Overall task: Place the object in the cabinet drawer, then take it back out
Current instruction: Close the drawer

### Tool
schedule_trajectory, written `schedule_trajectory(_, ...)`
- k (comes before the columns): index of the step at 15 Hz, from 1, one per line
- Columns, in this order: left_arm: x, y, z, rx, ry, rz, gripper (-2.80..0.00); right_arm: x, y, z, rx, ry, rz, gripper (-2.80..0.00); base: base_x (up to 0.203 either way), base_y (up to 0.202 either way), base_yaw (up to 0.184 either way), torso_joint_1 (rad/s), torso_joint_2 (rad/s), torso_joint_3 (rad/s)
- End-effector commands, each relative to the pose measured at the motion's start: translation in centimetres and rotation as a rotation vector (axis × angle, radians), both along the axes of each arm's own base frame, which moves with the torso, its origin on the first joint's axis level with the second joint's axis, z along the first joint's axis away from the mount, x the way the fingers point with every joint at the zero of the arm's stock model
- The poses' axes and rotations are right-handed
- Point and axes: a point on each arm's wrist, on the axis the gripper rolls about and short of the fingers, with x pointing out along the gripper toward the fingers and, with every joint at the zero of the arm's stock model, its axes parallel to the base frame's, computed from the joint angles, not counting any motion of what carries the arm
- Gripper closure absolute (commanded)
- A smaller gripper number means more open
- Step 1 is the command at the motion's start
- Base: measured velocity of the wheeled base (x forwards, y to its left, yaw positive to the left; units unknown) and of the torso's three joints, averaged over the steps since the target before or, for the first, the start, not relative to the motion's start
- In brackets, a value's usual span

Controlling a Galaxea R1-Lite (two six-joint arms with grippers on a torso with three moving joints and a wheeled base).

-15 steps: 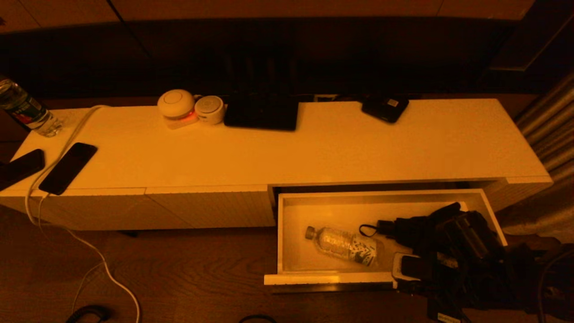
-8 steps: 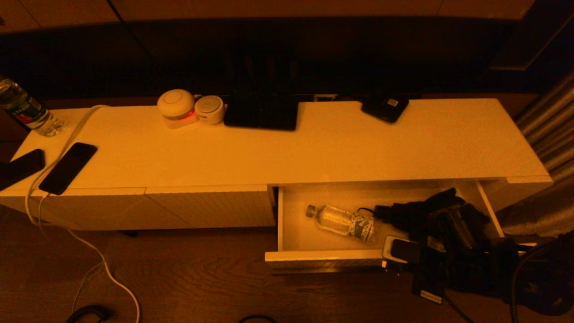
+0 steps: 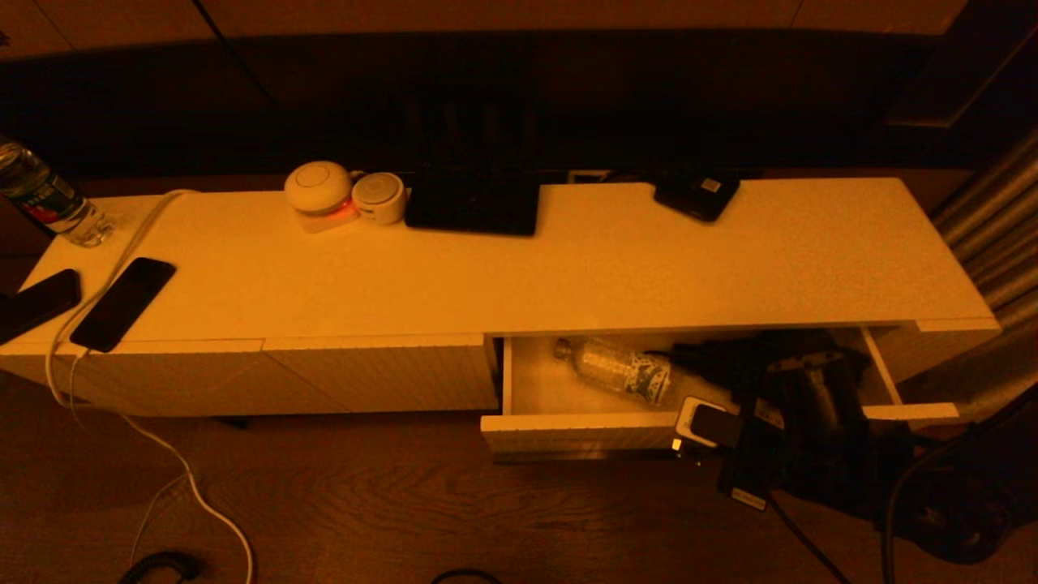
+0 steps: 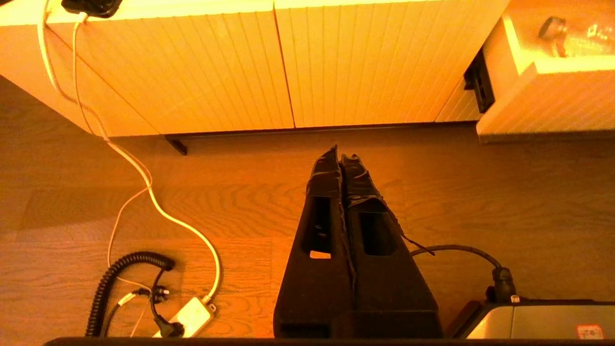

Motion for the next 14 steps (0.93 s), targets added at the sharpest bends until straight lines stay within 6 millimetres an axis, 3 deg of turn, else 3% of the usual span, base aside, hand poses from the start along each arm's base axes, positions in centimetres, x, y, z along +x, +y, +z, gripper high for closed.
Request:
schedule_trajectory(1, 0.0, 0.0, 0.0, 0.000, 0.000, 0.000, 0.00, 0.7, -0.1, -0.3, 0.003, -0.026, -0.009, 0.00, 0.000, 0.000, 0.000, 0.000, 0.00, 0.000)
schedule_trajectory(14, 0.0, 0.0, 0.0, 0.000, 0.000, 0.000, 0.00, 6.3, -0.4, 0.0, 0.048, -0.255, -0.054, 0.00, 0.000, 0.000, 0.000, 0.000, 0.00, 0.000)
